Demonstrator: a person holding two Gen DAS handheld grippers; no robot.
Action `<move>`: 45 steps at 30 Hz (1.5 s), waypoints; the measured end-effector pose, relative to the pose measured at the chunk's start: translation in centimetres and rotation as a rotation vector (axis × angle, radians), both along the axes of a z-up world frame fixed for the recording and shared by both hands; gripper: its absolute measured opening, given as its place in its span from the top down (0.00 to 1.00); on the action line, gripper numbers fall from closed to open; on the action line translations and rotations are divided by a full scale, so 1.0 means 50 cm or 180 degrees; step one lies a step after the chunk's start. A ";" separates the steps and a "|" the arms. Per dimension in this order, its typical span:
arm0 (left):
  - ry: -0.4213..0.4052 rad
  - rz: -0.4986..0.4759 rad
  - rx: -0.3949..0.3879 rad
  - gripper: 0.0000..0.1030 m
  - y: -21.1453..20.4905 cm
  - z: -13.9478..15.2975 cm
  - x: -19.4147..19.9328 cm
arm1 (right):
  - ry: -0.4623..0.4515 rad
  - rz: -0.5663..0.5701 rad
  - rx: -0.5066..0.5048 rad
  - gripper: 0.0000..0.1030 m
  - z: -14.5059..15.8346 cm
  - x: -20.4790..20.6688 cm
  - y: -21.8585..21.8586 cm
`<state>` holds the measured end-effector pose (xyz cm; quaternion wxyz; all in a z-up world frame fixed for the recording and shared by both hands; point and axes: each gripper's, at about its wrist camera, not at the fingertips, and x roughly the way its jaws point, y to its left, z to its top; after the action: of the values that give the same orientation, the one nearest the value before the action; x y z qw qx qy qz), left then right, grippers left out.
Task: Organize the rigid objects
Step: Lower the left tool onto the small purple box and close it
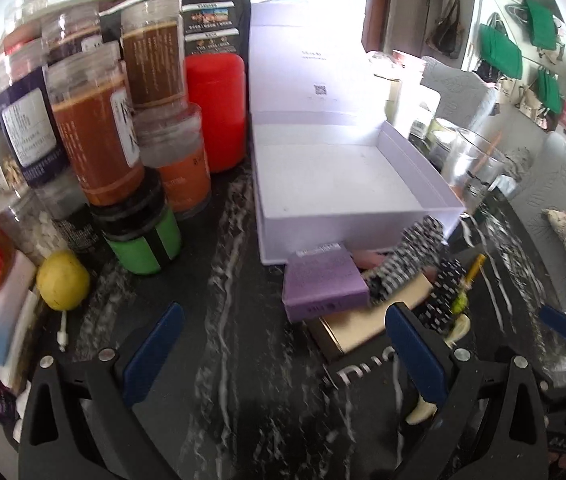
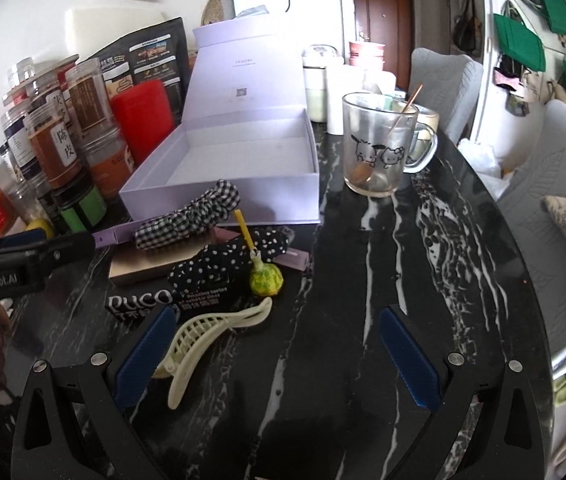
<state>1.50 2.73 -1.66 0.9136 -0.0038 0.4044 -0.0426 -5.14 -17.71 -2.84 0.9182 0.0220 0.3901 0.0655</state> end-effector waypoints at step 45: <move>0.0825 -0.0647 -0.0752 0.50 -0.035 -0.087 0.153 | 0.0103 0.0006 0.0100 0.00 -0.046 0.044 -0.018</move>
<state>9.14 0.98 -5.98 0.8381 -0.0757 0.5090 -0.1810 -2.93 -18.61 -5.16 0.9113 0.0371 0.4038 0.0722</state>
